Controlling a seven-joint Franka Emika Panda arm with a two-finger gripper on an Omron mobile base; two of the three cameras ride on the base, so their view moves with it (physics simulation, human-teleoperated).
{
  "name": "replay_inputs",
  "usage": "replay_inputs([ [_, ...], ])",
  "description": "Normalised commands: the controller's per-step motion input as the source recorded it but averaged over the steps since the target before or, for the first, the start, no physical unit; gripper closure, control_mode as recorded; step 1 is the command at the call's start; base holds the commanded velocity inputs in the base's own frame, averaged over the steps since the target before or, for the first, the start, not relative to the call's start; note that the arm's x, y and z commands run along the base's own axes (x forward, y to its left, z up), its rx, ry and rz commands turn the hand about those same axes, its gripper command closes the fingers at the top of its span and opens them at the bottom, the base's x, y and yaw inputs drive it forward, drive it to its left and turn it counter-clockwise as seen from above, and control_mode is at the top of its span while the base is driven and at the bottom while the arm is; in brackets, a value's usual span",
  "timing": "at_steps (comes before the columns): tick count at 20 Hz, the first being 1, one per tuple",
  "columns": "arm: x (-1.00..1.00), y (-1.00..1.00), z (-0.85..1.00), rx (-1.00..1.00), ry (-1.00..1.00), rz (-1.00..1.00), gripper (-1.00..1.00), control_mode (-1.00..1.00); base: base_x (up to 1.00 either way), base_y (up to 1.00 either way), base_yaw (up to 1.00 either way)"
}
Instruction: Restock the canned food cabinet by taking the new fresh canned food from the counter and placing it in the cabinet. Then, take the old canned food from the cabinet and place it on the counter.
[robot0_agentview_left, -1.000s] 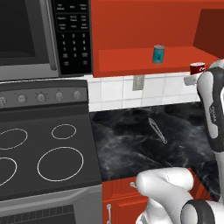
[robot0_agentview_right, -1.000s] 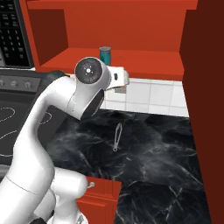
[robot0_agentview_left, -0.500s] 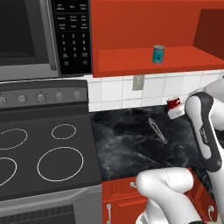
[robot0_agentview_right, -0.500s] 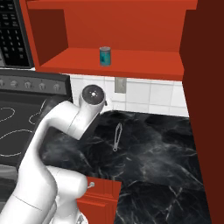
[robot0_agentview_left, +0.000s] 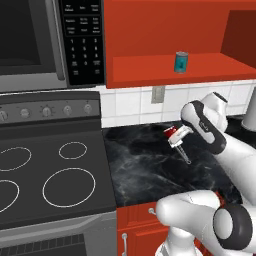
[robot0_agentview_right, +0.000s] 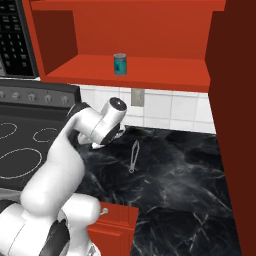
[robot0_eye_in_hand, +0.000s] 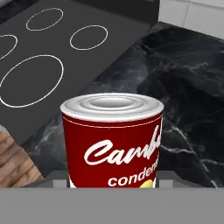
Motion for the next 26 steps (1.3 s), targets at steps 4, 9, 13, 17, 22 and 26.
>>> replay_inputs([
  [4,0.48,0.32,-0.89,0.25,-0.19,0.07,1.00,-1.00,0.00,0.00,0.00],
  [9,0.61,0.50,-0.49,0.06,-0.06,0.04,1.00,-1.00,0.00,0.00,0.00],
  [13,0.45,0.46,-0.25,0.00,0.00,0.00,1.00,-1.00,0.00,0.00,0.00],
  [17,0.23,0.09,-0.63,0.02,0.00,0.00,1.00,-1.00,0.00,0.00,0.00],
  [22,0.15,0.11,-0.46,0.05,-0.07,0.00,1.00,-1.00,0.00,0.00,0.00],
  [26,0.00,0.02,-0.31,0.00,-0.15,0.02,1.00,-1.00,0.00,0.00,0.00],
])
